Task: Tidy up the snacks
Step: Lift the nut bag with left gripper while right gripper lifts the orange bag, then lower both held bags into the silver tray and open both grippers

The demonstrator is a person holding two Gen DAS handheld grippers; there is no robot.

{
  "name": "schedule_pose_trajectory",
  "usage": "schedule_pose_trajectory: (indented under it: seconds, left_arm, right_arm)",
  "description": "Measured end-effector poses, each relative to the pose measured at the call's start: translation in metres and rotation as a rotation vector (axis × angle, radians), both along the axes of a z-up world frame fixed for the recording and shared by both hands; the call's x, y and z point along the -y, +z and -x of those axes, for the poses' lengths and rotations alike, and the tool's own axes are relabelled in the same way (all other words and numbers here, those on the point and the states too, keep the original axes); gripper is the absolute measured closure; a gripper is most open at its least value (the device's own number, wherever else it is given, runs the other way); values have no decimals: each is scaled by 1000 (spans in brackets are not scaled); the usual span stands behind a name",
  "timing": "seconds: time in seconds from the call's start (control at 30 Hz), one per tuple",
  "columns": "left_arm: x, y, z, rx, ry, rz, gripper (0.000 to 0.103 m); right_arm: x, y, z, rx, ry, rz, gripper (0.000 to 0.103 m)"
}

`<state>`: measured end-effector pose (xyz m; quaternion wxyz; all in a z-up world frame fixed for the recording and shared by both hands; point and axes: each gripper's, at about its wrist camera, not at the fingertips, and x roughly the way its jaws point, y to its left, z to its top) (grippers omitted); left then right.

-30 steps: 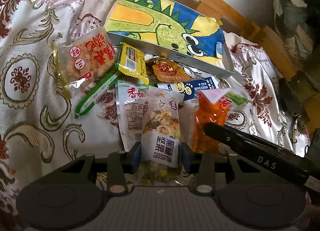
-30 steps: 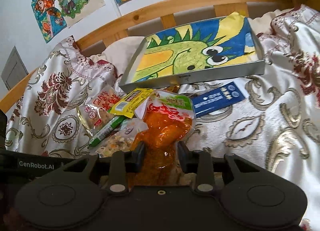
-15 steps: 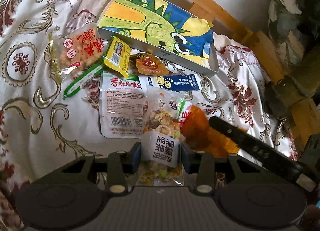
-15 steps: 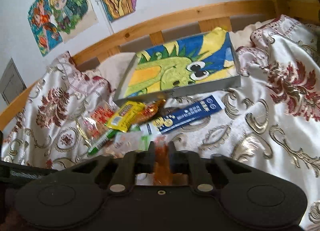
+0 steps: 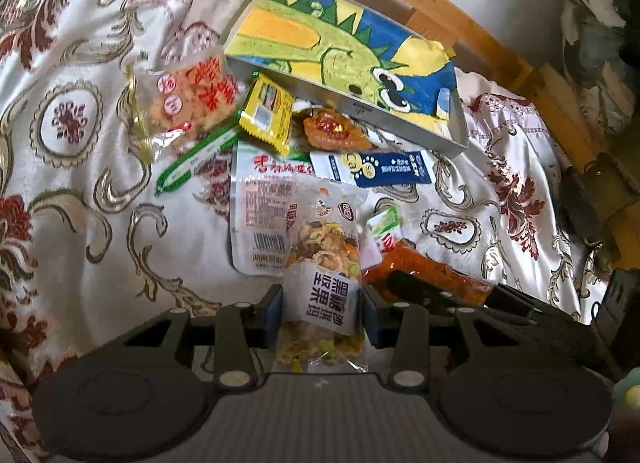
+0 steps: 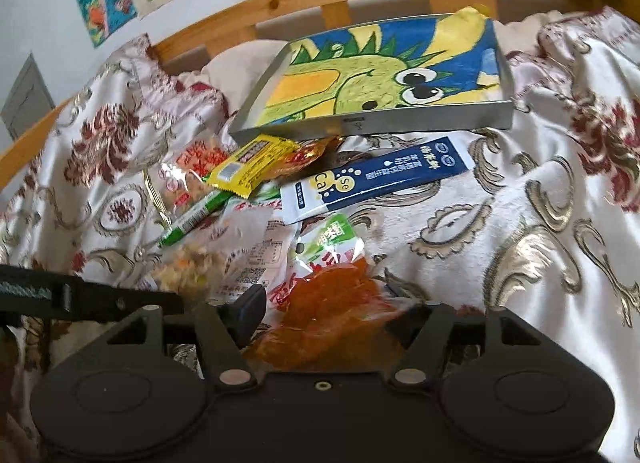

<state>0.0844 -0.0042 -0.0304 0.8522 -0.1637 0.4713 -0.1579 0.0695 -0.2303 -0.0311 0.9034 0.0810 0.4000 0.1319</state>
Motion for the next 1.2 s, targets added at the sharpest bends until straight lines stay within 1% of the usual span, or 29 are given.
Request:
schedule_pose_trajectory:
  seconds: [0.03, 0.07, 0.1, 0.13, 0.17, 0.2, 0.4, 0.53, 0.67, 0.77, 0.97, 1.2]
  left_arm:
    - [0, 0, 1, 7, -3, 1, 58]
    - [0, 0, 0, 13, -8, 3, 58]
    - [1, 0, 1, 21, -12, 3, 58]
    - [1, 0, 1, 26, -14, 0, 58]
    - [1, 0, 2, 29, -15, -1, 58]
    - [1, 0, 2, 34, -16, 1, 58]
    - [1, 2, 2, 82, -11, 6, 58]
    - [-1, 3, 1, 113, -3, 12, 58]
    - [-2, 3, -1, 136, 4, 4, 58]
    - [-3, 7, -6, 143, 28, 18, 58]
    - [-3, 22, -35, 184, 66, 24, 58]
    - [6, 30, -101, 235, 100, 44, 58]
  right_arm:
    - [-3, -1, -1, 9, 9, 14, 37]
    - [-8, -3, -1, 23, 19, 40, 46]
    - [-11, -5, -2, 29, 22, 66, 50]
    - [-14, -8, -3, 31, 32, 85, 52]
    - [-15, -10, -2, 39, 42, 88, 63]
    - [-16, -12, -1, 41, 53, 84, 72]
    - [-12, -14, 4, 92, 56, 77, 76]
    - [-4, -16, 5, 108, 41, 22, 77]
    - [1, -15, 9, 126, 32, 0, 77]
    - [6, -12, 12, 137, 26, -23, 77]
    - [18, 1, 7, 181, 5, -49, 77]
    - [40, 23, -26, 215, -10, -39, 77]
